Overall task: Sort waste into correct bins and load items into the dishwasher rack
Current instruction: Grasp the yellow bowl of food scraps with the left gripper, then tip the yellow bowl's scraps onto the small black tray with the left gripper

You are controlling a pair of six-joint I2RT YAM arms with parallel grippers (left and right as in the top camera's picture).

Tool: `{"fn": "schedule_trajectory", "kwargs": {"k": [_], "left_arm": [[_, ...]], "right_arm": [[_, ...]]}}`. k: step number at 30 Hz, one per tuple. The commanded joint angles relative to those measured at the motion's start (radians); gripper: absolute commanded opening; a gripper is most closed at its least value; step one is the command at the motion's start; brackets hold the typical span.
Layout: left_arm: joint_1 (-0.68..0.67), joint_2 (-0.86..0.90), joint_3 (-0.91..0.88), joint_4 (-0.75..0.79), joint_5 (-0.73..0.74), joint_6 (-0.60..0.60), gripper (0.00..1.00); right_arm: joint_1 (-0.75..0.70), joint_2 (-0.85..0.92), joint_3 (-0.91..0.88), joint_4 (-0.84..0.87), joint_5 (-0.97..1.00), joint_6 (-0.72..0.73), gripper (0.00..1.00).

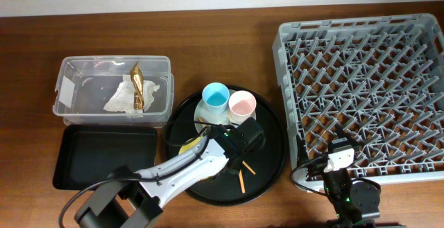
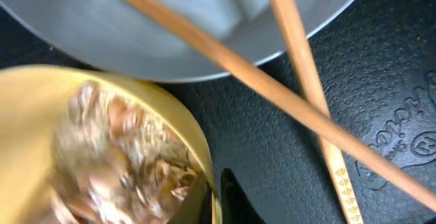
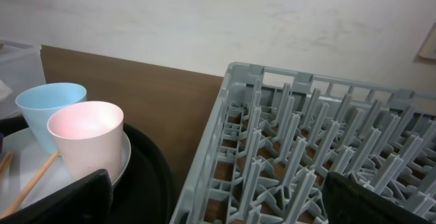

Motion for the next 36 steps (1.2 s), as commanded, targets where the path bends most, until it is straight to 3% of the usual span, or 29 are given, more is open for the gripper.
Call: {"fn": "schedule_trajectory", "kwargs": {"k": [1,6,9,14,17,19,24,25,30,36], "left_arm": [[0.005,-0.001,0.028,-0.057,-0.036,0.006,0.00],[0.017,-0.103,0.240,-0.302,-0.108,0.032,0.00],[0.136,-0.171,0.332,-0.402,-0.076,0.090,0.00],[0.565,-0.314,0.332,-0.410,0.175,0.236,0.00],[0.868,-0.375,0.324,-0.393,0.424,0.356,0.00],[0.983,-0.403,0.270,-0.334,0.569,0.370,0.00],[1.233,-0.470,-0.026,-0.071,0.818,0.373,0.00],[1.345,-0.492,-0.124,0.024,0.978,0.373,0.00],[1.688,-0.496,-0.314,0.159,1.363,0.486,0.00],[1.768,-0.496,-0.317,0.066,1.560,0.546,0.00]], "right_arm": [[-0.005,-0.008,-0.005,-0.005,0.009,0.009,0.99],[-0.005,-0.008,-0.005,-0.005,0.009,0.009,0.99],[-0.005,-0.008,-0.005,-0.005,0.009,0.009,0.99],[-0.005,-0.008,-0.005,-0.005,0.009,0.009,0.99],[-0.005,-0.008,-0.005,-0.005,0.009,0.009,0.99],[-0.005,-0.008,-0.005,-0.005,0.009,0.009,0.99],[-0.005,-0.008,-0.005,-0.005,0.009,0.009,0.99],[-0.005,-0.008,-0.005,-0.005,0.009,0.009,0.99],[-0.005,-0.008,-0.005,-0.005,0.009,0.009,0.99],[-0.005,-0.008,-0.005,-0.005,0.009,0.009,0.99]]}}
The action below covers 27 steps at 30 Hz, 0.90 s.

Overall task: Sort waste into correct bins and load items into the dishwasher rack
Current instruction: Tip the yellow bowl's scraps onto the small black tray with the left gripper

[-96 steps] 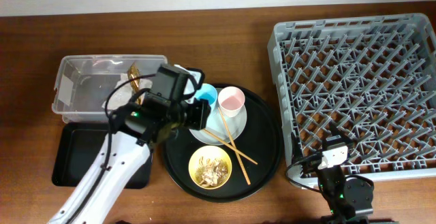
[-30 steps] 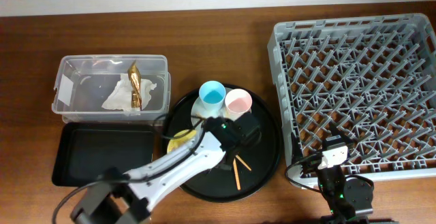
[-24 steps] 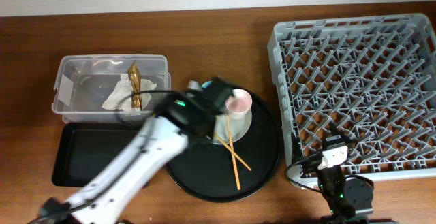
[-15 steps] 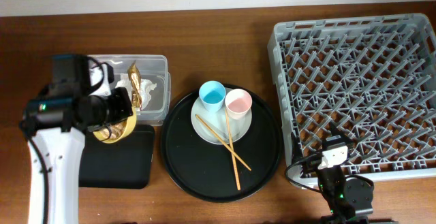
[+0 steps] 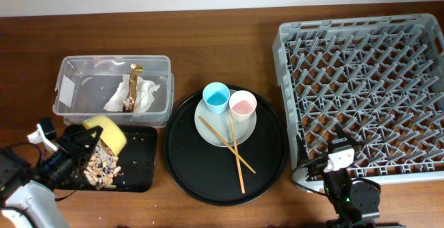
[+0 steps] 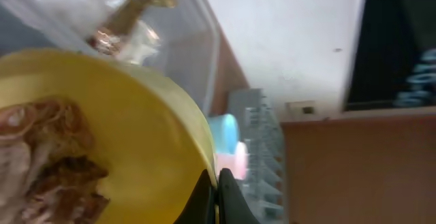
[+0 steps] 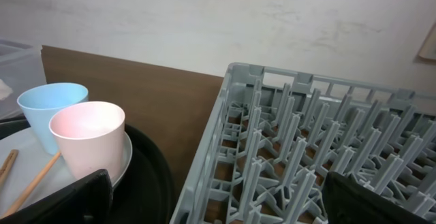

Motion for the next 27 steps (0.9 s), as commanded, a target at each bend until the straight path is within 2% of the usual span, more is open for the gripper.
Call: {"fn": "schedule_trajectory", "kwargs": {"k": [1,5,8,10,17,27], "left_arm": [[0.005,-0.017,-0.002,-0.005,0.149,0.082,0.00],[0.019,-0.017,-0.002,0.027,0.153,0.089,0.00],[0.107,-0.017,-0.002,0.027,0.263,0.108,0.00],[0.175,-0.017,-0.002,0.010,0.269,0.108,0.00],[0.176,-0.017,-0.002,0.018,0.327,0.111,0.00],[0.165,-0.017,-0.002,-0.002,0.327,0.142,0.00]], "right_arm": [[-0.005,-0.007,-0.005,-0.005,0.009,0.009,0.99],[-0.005,-0.007,-0.005,-0.005,0.009,0.008,0.99],[-0.005,-0.007,-0.005,-0.005,0.009,0.009,0.99],[-0.005,-0.007,-0.005,-0.005,0.009,0.009,0.99],[-0.005,-0.007,-0.005,-0.005,0.009,0.009,0.99],[-0.005,-0.007,-0.005,-0.005,0.009,0.008,0.99]]}}
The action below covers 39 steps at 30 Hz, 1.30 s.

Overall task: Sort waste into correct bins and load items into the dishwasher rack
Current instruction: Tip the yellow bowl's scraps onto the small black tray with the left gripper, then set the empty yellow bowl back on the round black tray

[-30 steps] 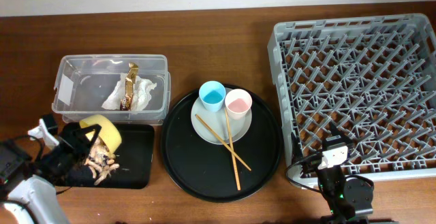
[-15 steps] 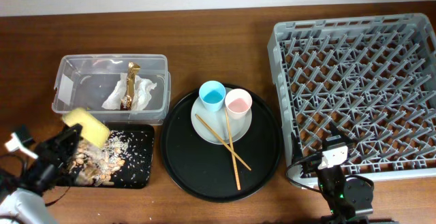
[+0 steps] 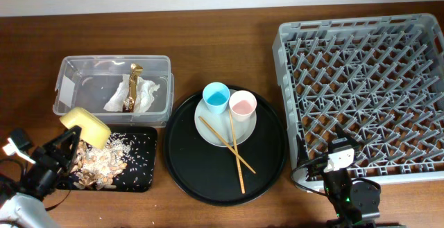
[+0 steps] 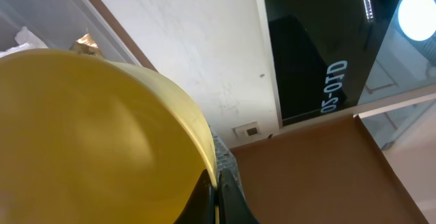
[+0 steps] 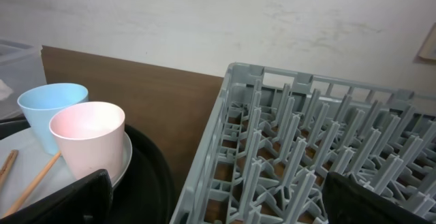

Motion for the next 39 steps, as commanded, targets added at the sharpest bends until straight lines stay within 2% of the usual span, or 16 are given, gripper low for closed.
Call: {"fn": "schedule_trajectory", "kwargs": {"k": [1,6,9,11,14,16,18,21,23,26,30,31,32,33,36,39], "left_arm": [[-0.005,-0.017,0.000,-0.005,0.031,0.033,0.00],[-0.040,-0.017,0.000,0.002,-0.164,0.021,0.00],[-0.212,-0.021,0.049,0.002,-0.371,-0.083,0.00],[-0.451,-0.023,0.145,-0.007,-0.544,-0.163,0.00],[-0.772,-0.022,0.185,-0.012,-0.751,-0.244,0.00],[-1.019,-0.022,0.185,-0.013,-0.968,-0.310,0.00],[-1.334,-0.021,0.185,-0.027,-1.209,-0.388,0.00],[-1.659,0.010,0.185,-0.045,-1.414,-0.480,0.00],[-1.783,0.045,0.185,-0.059,-1.516,-0.525,0.00],[-1.850,0.110,0.185,-0.061,-1.543,-0.534,0.00],[-1.850,0.207,0.185,-0.061,-1.543,-0.534,0.01],[-1.850,0.223,0.185,-0.062,-1.543,-0.534,0.06],[-1.849,0.224,0.185,-0.064,-1.543,-0.533,0.26],[-1.849,0.224,0.185,-0.065,-1.543,-0.533,0.31],[-1.849,0.221,0.204,-0.074,-1.551,-0.533,0.32],[-1.849,0.203,0.335,-0.132,-1.601,-0.533,0.32]], "right_arm": [[-0.005,-0.007,-0.005,-0.005,0.009,0.009,0.99],[-0.005,-0.007,-0.005,-0.005,0.009,0.009,0.99],[-0.005,-0.007,-0.005,-0.005,0.009,0.009,0.99],[-0.005,-0.007,-0.005,-0.005,0.009,0.009,0.99],[-0.005,-0.007,-0.005,-0.005,0.009,0.009,0.99],[-0.005,-0.007,-0.005,-0.005,0.008,0.009,0.99],[-0.005,-0.007,-0.005,-0.005,0.009,0.009,0.99],[-0.005,-0.007,-0.005,-0.005,0.009,0.009,0.99],[-0.005,-0.007,-0.005,-0.005,0.009,0.009,0.99],[-0.005,-0.007,-0.005,-0.005,0.009,0.009,0.99],[-0.005,-0.007,-0.005,-0.005,0.009,0.009,0.99],[-0.005,-0.007,-0.005,-0.005,0.009,0.009,0.99],[-0.005,-0.007,-0.005,-0.005,0.009,0.009,0.99],[-0.005,-0.007,-0.005,-0.005,0.009,0.009,0.99],[-0.005,-0.007,-0.005,-0.005,0.009,0.008,0.99],[-0.005,-0.007,-0.005,-0.005,0.009,0.009,0.99]]}}
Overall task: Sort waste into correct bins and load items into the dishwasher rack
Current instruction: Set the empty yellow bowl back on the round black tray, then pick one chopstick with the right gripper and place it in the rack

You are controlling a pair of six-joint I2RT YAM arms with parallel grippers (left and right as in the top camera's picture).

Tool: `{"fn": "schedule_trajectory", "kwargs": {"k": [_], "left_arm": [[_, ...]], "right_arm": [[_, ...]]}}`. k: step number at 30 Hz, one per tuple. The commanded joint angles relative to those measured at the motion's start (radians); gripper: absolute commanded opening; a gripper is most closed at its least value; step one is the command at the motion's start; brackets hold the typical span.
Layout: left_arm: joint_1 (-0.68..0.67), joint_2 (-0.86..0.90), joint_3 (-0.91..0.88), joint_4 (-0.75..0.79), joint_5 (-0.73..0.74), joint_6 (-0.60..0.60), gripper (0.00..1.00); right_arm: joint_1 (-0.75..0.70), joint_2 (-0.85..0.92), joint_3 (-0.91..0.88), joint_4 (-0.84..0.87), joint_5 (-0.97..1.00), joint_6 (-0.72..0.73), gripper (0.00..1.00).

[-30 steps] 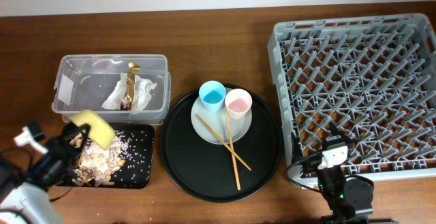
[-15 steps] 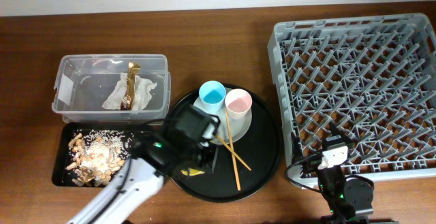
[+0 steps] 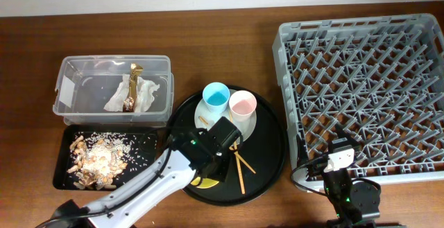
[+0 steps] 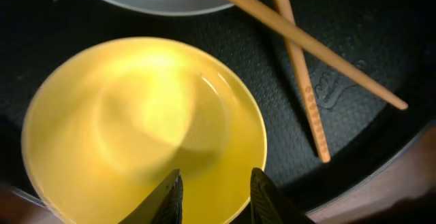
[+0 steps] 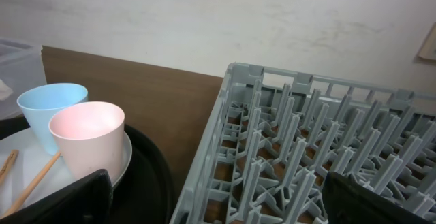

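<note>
An empty yellow bowl (image 4: 143, 129) lies on the round black tray (image 3: 267, 165), near its front left; in the overhead view only a sliver of the bowl (image 3: 203, 181) shows under my left arm. My left gripper (image 4: 216, 197) hangs open just above the bowl's rim, holding nothing. Two wooden chopsticks (image 3: 236, 155) lie crossed from the white plate (image 3: 244, 125) onto the tray. A blue cup (image 3: 216, 97) and a pink cup (image 3: 243, 106) stand on that plate. The grey dishwasher rack (image 3: 368, 89) is at the right. My right gripper (image 5: 218, 200) rests open at its front edge.
A clear bin (image 3: 69, 89) at the left holds a gold wrapper and crumpled tissue. In front of it a black rectangular tray (image 3: 149, 172) carries a heap of food scraps. The pink cup (image 5: 87, 139) and blue cup (image 5: 42, 108) stand left of the rack's wall.
The yellow bowl was held tipped over the black rectangular tray at the far left. It now lies empty on the round tray, and my left gripper is open above it. The right arm is unchanged.
My left gripper first gripped the yellow bowl, full of scraps, on the round tray. Then the bowl was tilted over the rectangular tray with scraps under it, then emptier with more scraps spread out. Now the bowl is back on the round tray, released.
</note>
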Motion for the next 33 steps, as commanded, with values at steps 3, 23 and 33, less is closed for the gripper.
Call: {"fn": "schedule_trajectory", "kwargs": {"k": [3,23,33], "left_arm": [[-0.004,-0.016,0.199,0.056,-0.064,-0.009,0.13],[0.578,-0.290,0.291,0.071,0.058,-0.148,0.39],[0.723,-0.327,0.289,-0.174,0.109,0.031,0.38]], "right_arm": [[-0.005,-0.006,-0.005,-0.005,0.009,0.008,0.99],[-0.005,-0.006,-0.005,0.001,0.008,0.008,0.99],[-0.004,-0.006,0.076,0.042,-0.195,0.227,0.99]]}}
